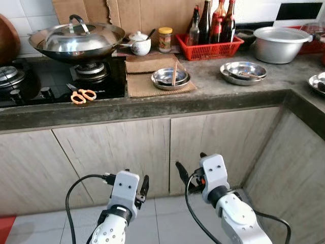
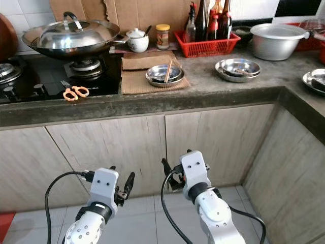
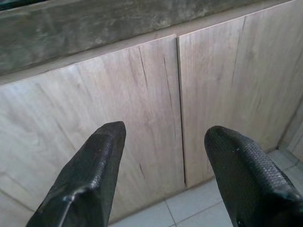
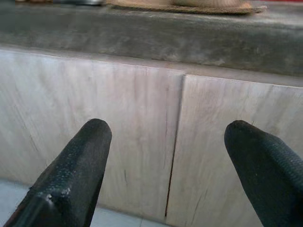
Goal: Kitchen organization
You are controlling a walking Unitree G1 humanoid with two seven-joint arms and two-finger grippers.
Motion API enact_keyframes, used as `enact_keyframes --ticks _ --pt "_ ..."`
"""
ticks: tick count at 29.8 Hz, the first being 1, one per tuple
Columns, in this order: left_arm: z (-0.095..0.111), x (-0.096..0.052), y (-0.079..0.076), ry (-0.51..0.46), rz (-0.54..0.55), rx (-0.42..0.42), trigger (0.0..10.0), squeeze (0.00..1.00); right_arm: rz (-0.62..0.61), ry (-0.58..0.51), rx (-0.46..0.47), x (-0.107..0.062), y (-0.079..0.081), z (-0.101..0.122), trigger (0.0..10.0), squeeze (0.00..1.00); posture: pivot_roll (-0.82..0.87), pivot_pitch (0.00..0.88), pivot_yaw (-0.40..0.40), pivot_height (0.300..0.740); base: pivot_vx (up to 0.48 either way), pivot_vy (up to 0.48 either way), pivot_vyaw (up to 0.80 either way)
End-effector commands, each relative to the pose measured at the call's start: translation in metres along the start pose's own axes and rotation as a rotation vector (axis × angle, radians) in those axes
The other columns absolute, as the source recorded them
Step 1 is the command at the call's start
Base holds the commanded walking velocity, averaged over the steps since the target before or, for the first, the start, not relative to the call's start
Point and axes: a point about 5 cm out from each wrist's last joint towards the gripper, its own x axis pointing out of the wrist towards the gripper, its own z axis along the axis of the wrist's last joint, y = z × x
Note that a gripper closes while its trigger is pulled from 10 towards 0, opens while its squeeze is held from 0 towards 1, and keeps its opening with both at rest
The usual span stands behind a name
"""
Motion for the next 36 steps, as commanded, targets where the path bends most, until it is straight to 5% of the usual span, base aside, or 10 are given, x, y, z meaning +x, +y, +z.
enact_keyframes --ticks 1,27,36 --pt "0.006 0.001 -0.003 -0.017 -0.007 -0.009 10.0 0.0 -0.02 0.012 -0.005 -0.003 -0.006 -0.002 10.0 0.0 0.04 0.035 -0.004 0.74 0.364 0.0 0.0" --pt "0.004 0.003 -0.003 -0.014 -0.015 0.002 10.0 0.0 -0.017 -0.005 -0.017 0.004 -0.008 0.001 10.0 0.0 0.05 0.02 -0.002 0.74 0.345 0.0 0.16" --pt "0.004 0.003 -0.005 -0.018 -0.035 0.003 10.0 0.0 -0.046 -0.027 -0.045 0.011 -0.017 0.008 10.0 0.0 0.05 0.015 0.0 0.74 0.0 0.0 0.0"
